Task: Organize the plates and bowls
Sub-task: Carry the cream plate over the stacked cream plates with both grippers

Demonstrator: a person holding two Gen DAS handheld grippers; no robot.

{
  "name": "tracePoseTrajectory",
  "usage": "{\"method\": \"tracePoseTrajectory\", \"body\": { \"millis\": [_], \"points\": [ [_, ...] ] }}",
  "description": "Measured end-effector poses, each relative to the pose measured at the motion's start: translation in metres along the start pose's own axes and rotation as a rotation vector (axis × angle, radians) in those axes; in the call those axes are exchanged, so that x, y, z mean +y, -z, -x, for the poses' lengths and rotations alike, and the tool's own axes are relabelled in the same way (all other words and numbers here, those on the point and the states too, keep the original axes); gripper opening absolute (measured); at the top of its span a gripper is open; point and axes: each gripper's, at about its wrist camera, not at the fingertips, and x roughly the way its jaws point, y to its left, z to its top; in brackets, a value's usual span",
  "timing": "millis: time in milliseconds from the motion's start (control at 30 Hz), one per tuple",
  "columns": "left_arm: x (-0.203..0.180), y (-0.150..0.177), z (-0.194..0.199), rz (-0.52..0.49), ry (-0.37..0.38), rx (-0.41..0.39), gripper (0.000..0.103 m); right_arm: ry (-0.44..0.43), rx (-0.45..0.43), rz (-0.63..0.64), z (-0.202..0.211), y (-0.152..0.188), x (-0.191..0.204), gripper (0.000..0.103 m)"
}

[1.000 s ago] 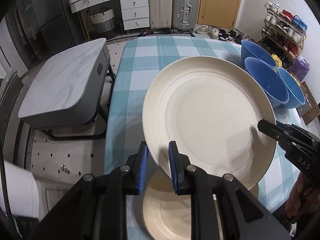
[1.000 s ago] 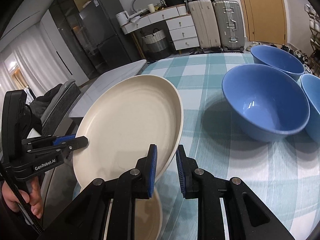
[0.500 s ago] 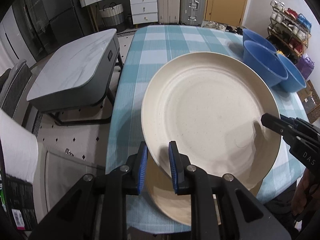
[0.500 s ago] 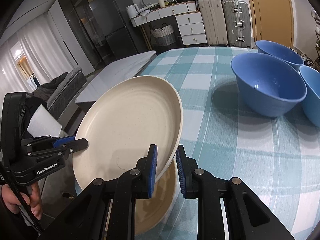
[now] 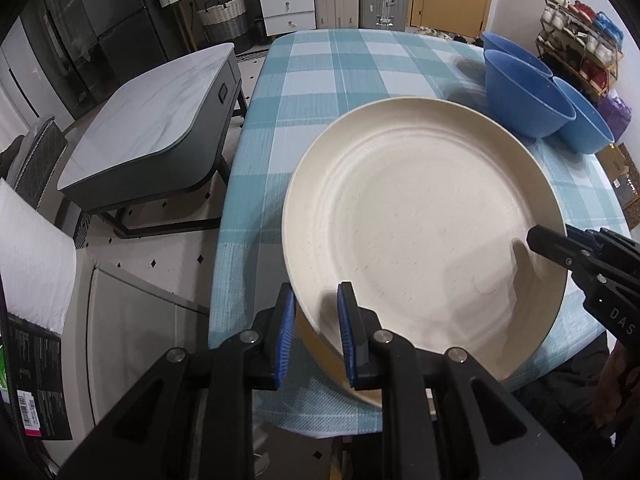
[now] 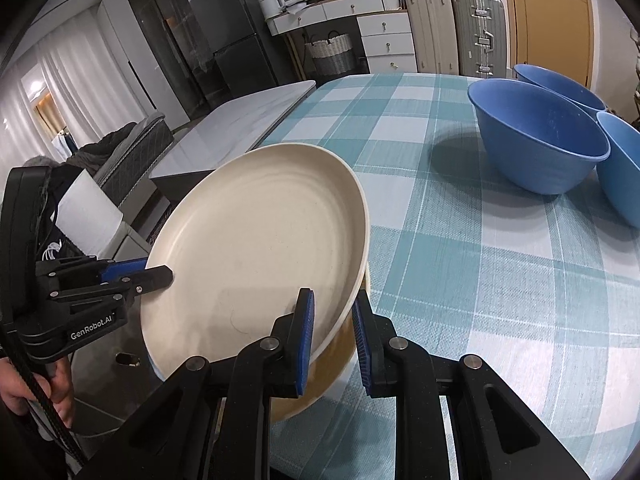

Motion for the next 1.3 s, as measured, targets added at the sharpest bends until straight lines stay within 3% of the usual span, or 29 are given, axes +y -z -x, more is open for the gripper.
{"method": "tracePoseTrajectory", "body": {
  "millis": [833, 1167, 1300],
  "points": [
    [-0.005, 0.013, -0.020, -0.087, -0.066, 0.031, 0.022, 0.049, 0.022, 0.103, -0.007, 0.016, 0.019, 0.021],
    [0.000, 0.015, -0.019, -0.055, -0.034, 0.030, 0.022, 0.031, 0.047, 0.111, -0.005, 0.013, 0.017, 0.022],
    [0.003, 0.017, -0.019, -0.012, -0.003, 0.026, 0.022, 0.108, 0.017, 0.163, -0.003, 0.014, 0.025, 0.023]
  ]
}}
